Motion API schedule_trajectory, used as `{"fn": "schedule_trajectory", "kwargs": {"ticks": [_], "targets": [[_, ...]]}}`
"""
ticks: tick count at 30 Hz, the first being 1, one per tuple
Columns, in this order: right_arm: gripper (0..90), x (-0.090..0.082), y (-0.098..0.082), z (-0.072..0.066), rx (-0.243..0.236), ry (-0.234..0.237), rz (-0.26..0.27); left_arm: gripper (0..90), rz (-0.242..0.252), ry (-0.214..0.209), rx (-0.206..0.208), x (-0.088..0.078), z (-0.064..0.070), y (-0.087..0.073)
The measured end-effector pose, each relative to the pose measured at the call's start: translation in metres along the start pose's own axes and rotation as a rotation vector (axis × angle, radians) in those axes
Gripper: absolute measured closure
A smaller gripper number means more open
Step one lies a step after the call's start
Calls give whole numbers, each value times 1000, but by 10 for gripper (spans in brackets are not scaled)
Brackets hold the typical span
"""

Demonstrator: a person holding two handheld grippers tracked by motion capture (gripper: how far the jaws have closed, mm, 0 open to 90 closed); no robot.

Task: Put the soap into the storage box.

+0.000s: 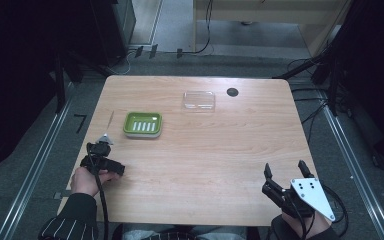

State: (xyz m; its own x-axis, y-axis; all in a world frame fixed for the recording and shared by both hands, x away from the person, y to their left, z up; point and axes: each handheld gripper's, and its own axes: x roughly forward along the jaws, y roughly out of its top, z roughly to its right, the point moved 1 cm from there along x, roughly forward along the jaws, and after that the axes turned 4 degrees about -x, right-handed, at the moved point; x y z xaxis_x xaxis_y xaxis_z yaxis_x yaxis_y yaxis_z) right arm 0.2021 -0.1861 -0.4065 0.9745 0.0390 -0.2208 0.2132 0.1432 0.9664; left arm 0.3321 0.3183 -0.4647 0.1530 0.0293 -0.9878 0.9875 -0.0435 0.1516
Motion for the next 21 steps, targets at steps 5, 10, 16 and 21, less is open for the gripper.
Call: {"fn": "schedule_trajectory", "kwargs": {"ticks": [5, 10, 16, 21], "targets": [[128, 0, 0, 0, 0, -1, 0, 128, 4, -3, 6, 0, 0, 0], [128, 0, 0, 0, 1, 0, 1, 129, 3, -4, 13, 0, -1, 0], [128, 0, 0, 0, 1, 0, 1, 130, -1, -1, 22, -1, -3, 0], [128, 0, 0, 0, 2, 0, 0, 131, 2, -2, 31, -4, -3, 0]]}}
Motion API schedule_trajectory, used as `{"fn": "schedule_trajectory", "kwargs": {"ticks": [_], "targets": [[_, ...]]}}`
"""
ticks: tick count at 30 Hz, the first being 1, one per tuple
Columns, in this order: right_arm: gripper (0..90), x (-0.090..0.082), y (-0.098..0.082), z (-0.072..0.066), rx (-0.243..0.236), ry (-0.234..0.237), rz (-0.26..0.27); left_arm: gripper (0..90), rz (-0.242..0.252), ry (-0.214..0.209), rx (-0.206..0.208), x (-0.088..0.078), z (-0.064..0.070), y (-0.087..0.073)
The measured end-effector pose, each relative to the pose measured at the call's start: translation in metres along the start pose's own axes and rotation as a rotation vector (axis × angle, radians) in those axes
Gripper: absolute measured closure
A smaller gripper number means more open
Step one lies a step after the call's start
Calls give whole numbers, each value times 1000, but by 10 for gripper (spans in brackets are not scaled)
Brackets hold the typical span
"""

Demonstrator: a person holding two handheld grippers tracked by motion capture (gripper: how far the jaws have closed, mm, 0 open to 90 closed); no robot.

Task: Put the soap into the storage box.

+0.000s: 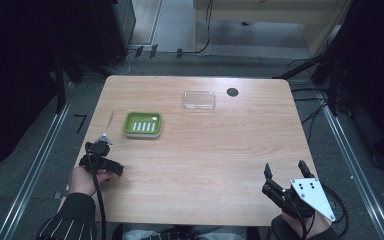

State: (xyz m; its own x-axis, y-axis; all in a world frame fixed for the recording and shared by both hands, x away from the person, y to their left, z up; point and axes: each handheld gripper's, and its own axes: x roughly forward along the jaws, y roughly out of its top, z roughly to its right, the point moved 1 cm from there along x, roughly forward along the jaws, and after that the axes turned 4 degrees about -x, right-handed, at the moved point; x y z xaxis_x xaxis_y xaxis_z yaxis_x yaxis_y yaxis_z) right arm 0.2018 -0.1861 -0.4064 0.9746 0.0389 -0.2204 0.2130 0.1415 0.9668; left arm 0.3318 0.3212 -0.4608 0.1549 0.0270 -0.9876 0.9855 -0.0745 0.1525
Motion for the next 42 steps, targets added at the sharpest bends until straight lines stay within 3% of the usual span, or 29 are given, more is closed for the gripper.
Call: {"fn": "schedule_trajectory", "kwargs": {"ticks": [19, 42], "targets": [[128, 0, 0, 0, 0, -1, -1, 130, 11, -20, 44, -8, 7, 7], [128, 0, 0, 1, -2, 0, 0, 131, 27, -27, 126, -15, 29, 33]]}}
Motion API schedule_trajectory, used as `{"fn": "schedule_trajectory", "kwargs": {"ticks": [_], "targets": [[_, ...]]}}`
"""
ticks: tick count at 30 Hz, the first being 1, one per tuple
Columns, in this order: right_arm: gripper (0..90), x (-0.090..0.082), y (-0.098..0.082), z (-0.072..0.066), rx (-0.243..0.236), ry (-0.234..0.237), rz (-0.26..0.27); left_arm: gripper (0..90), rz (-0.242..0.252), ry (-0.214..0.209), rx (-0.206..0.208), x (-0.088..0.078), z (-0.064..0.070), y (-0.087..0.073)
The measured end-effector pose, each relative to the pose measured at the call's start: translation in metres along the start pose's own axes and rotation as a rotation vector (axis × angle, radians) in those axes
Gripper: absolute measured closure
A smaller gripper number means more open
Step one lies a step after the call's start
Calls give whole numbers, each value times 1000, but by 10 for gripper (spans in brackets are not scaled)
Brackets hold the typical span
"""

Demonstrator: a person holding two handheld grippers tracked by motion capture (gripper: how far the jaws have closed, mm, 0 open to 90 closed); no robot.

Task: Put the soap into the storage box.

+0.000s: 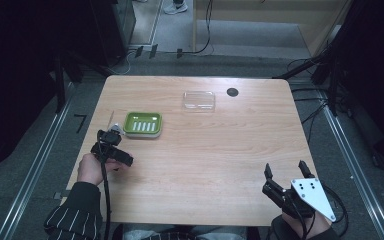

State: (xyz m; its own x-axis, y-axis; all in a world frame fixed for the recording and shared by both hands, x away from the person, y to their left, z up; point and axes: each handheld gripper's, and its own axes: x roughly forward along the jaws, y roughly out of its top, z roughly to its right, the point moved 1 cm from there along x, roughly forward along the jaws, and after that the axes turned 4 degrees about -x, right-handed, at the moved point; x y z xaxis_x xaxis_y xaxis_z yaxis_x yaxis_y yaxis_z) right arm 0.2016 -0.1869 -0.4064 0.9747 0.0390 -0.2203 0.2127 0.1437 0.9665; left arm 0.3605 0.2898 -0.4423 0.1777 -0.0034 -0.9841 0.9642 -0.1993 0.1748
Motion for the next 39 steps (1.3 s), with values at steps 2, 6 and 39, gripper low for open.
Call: {"fn": "schedule_trajectory", "kwargs": {"ticks": [2, 6, 39], "targets": [[128, 0, 0, 0, 3, -1, -1, 131, -1, -4, 2, 0, 1, 2], [128, 0, 0, 0, 2, -1, -1, 131, 6, -8, 11, -3, 3, 7], [128, 0, 0, 0, 3, -2, -2, 131, 50, -25, 63, -19, 11, 36]]}}
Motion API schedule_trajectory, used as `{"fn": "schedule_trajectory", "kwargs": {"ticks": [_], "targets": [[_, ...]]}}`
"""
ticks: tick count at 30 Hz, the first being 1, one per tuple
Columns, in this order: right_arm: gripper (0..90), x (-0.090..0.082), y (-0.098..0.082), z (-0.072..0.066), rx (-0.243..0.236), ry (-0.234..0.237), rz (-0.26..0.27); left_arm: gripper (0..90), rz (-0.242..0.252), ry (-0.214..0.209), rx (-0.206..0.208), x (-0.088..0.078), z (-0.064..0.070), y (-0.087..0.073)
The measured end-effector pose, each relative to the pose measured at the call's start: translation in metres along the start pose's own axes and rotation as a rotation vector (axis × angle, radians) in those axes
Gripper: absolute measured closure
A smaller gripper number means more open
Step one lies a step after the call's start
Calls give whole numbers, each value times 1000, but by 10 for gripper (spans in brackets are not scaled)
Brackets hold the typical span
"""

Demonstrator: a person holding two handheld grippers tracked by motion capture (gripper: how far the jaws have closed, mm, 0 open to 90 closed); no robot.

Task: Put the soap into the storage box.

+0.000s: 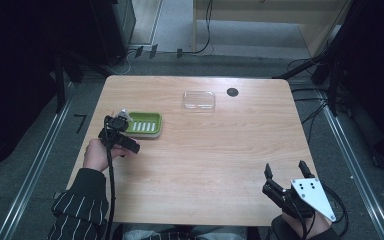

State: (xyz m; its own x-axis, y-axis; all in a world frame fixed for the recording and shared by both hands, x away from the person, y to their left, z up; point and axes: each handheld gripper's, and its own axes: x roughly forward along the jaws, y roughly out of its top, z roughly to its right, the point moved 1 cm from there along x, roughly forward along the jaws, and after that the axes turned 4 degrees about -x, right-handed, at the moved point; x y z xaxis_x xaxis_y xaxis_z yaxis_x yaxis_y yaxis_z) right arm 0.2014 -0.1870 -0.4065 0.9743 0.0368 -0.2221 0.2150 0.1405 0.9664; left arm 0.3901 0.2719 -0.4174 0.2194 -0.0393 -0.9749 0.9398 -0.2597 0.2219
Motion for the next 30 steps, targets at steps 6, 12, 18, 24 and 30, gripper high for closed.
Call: {"fn": "schedule_trajectory", "kwargs": {"ticks": [6, 12, 18, 24, 30], "targets": [[128, 0, 0, 0, -4, 0, 2, 131, 11, -6, 10, -2, 2, 7], [128, 0, 0, 0, -3, -1, 2, 132, 22, -15, 21, -4, 4, 14], [128, 0, 0, 0, 1, -1, -1, 132, 24, -14, 34, -5, 6, 21], [128, -1, 0, 0, 0, -2, -1, 132, 35, -16, 42, -6, 7, 27], [128, -1, 0, 0, -3, -5, -2, 132, 43, -18, 49, -7, 7, 32]]}}
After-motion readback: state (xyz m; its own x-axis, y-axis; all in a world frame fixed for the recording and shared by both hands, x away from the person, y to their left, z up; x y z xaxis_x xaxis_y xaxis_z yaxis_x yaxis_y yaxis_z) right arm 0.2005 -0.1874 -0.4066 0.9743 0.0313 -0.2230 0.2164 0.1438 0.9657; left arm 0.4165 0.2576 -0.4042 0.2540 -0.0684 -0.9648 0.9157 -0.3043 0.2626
